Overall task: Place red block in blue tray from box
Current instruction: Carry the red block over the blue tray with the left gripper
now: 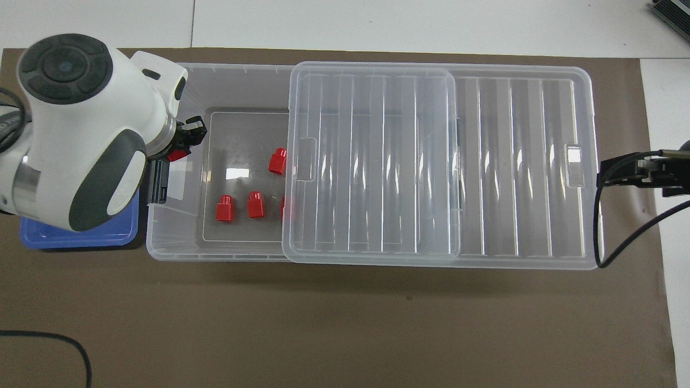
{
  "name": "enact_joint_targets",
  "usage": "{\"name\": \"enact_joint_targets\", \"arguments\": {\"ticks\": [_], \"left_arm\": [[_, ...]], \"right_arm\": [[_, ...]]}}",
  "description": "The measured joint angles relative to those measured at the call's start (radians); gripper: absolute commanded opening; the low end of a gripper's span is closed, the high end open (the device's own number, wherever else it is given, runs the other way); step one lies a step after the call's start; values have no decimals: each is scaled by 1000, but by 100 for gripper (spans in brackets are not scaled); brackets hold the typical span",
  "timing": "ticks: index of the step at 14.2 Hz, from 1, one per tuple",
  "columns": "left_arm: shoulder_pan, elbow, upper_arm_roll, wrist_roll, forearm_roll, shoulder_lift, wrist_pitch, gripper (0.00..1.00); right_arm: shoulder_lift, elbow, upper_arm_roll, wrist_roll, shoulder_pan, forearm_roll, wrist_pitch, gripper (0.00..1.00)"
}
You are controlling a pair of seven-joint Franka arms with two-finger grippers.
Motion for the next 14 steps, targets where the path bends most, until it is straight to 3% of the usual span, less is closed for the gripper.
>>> {"name": "enact_joint_targets", "arguments": {"ticks": [3, 8, 11, 14], "left_arm": [[97, 50, 10, 232, -31, -11, -78, 19], [302, 42, 15, 684, -49, -21, -75, 18], [423, -42, 16, 889, -51, -30, 66, 17], [466, -186, 16, 942, -56, -35, 256, 17]], "right_arm": [[1, 0, -5, -2, 0, 0, 4, 100], [45, -5, -77, -55, 6, 1, 65, 99], [96, -15, -113, -108, 6, 2, 141, 96], [164, -23, -161, -179, 5, 35, 228, 84]]}}
